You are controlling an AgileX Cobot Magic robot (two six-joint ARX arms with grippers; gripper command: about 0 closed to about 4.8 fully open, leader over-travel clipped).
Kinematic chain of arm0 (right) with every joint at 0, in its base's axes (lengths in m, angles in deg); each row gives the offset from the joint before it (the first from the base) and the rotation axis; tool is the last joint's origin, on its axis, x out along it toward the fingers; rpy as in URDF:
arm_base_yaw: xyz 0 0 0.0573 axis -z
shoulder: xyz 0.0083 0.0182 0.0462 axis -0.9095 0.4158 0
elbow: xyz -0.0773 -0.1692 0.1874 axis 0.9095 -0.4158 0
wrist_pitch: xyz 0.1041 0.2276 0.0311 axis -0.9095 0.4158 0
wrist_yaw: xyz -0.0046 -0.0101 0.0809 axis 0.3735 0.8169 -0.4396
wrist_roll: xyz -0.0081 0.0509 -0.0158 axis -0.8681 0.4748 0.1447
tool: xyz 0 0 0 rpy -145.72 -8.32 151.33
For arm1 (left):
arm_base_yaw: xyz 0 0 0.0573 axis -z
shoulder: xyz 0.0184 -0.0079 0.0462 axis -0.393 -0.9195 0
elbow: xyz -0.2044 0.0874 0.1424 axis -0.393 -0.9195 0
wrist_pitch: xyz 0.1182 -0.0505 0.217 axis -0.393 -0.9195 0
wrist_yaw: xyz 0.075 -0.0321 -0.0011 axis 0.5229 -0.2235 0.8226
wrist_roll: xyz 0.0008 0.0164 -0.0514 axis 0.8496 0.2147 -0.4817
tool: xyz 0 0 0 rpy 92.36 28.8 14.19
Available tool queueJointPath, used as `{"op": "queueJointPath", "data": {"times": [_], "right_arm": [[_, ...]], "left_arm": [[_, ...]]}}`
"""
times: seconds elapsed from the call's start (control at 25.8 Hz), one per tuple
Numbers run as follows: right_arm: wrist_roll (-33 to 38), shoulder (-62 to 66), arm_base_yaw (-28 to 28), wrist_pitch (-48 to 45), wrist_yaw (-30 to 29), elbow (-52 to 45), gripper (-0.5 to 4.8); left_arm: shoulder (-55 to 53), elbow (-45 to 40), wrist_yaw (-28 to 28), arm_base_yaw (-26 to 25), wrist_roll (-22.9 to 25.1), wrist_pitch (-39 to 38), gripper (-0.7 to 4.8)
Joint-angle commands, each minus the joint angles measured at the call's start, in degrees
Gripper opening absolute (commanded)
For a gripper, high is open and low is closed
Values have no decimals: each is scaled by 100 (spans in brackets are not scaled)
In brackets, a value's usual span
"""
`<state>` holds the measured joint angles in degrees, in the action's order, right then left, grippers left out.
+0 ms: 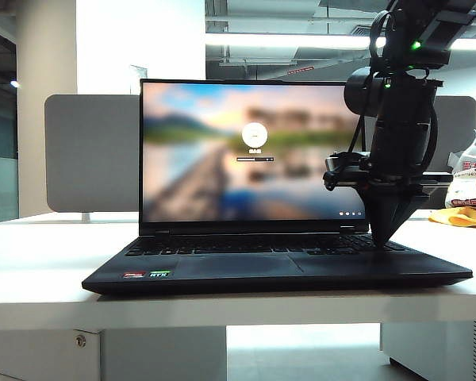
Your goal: Open the lid of the laptop and use the keypad to enter the password "123".
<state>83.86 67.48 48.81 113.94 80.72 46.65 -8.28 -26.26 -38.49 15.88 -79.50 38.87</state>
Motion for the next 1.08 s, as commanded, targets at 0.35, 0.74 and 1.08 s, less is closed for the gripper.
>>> {"op": "queueJointPath", "data": {"times": [0.35,0.74,1.08], "right_arm": [[-170,-588,63,271,144,-44,-6],[74,-1740,-24,-448,-487,-828,-6],[584,-5141,-380,-1840,-498,-4011,-6]], "left_arm": [[13,15,-4,2,2,-109,-5],[1276,-9,1958,2,0,-120,-5],[1974,-11,2929,0,96,-1021,-4]]}}
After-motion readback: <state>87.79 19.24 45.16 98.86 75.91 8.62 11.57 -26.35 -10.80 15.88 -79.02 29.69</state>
